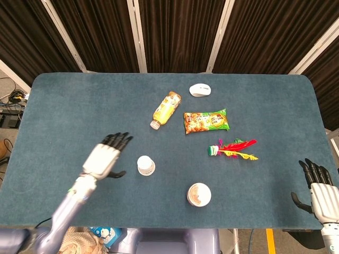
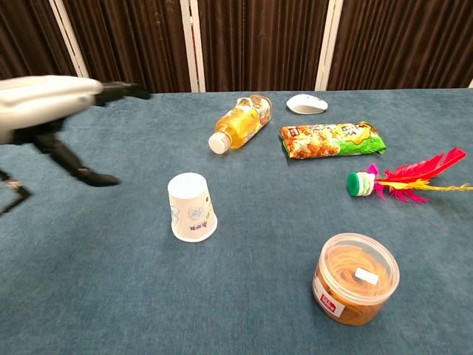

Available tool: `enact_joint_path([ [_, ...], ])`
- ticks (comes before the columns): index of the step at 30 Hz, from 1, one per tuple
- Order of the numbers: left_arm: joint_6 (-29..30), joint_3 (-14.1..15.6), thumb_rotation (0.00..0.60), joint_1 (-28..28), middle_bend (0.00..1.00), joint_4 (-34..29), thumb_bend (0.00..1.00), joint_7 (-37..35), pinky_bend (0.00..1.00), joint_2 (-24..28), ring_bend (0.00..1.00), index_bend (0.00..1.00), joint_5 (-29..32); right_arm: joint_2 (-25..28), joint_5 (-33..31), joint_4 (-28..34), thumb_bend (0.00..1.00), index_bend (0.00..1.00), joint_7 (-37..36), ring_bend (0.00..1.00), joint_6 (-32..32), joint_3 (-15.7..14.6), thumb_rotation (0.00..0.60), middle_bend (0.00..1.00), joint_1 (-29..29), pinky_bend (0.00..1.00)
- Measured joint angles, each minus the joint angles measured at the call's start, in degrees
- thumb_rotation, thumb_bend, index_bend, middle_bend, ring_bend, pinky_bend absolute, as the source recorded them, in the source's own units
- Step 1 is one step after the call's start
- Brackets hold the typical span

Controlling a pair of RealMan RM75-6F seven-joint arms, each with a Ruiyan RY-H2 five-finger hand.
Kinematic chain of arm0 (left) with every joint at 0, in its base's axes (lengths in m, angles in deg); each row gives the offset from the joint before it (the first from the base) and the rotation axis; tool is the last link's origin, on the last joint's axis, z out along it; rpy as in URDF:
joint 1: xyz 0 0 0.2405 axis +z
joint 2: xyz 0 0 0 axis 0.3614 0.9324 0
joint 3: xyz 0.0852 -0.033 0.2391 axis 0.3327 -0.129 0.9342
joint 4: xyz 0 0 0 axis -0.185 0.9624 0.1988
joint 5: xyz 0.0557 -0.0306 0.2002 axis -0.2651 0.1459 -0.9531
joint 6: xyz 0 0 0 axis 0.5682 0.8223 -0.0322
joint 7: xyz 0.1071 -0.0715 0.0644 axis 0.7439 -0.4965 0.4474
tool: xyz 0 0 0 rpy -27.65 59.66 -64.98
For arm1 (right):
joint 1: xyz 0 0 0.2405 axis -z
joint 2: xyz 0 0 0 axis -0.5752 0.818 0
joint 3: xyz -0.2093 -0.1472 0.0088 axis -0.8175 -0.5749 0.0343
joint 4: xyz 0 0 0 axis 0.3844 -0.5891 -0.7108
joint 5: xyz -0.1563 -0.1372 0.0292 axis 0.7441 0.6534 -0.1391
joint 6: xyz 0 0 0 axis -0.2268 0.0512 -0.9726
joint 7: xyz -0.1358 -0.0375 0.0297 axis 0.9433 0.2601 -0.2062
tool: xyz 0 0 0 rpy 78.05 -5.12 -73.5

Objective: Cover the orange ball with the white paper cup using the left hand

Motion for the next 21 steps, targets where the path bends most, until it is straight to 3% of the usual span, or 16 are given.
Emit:
enact_joint_path([
  [8,8.64,8.51,0.600,12.01,0.00,0.99,0.11,-11.10,0.01,9.24,0.00,0.00,-11.03,-0.22,0.45,0.00,0.35,0.00,1.05,0.00,-0.41,-0.12,0.600,0.00,0.06,0.03],
  [21,17.34,10.90,0.600,23.80,0.00,11.36,0.11,-22.47,0.01,11.33,0.00,0.00,-17.92,-0.48,1.29,-0.31,0.35,0.00,1.36,0.00,-0.98,-0.22,0.600,0.00,0.09,0.03],
])
